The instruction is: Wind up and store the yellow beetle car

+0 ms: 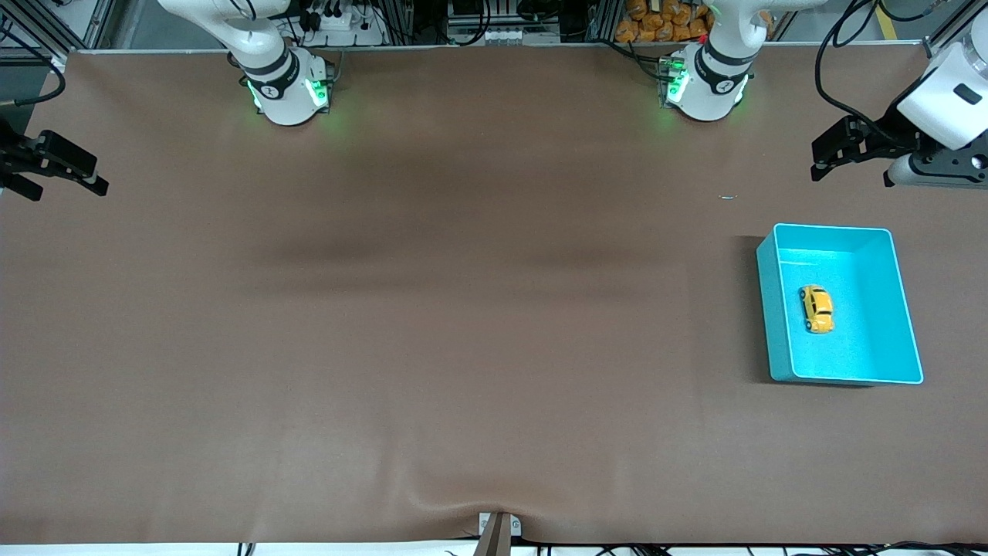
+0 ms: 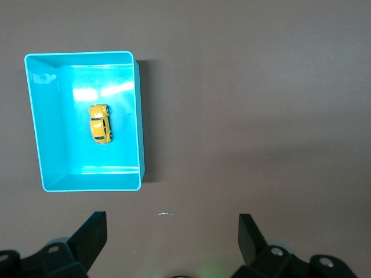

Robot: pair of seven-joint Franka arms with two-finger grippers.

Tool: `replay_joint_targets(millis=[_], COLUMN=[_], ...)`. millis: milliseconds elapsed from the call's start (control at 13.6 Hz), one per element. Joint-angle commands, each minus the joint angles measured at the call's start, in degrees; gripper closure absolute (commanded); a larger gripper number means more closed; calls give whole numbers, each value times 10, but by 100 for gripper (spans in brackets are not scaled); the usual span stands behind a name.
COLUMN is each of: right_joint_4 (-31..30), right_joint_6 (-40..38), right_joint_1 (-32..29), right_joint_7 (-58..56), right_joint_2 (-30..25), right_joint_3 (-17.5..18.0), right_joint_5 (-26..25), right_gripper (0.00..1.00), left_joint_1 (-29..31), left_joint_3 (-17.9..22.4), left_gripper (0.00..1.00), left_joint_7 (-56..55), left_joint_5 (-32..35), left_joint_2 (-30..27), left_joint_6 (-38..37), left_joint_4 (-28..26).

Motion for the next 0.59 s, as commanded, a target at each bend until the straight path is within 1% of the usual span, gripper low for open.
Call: replay_joint_targets(millis=[0, 514], right_joint_4=[7, 7], right_joint_6=[-8, -7], right_joint_1=[-6, -6], right_joint_7=[10, 9], right_joint_2=[0, 0], right_joint_3=[4, 4], right_joint_5=[-9, -9], right_gripper=[0, 0], left_joint_1=[-3, -4], left_joint_3=[0, -17], left_gripper=[0, 0], left_joint_7=[3, 2], left_joint_5=[-9, -9], left_joint_2=[-4, -4], left_joint_6=[-19, -25], left_joint_4=[10, 3])
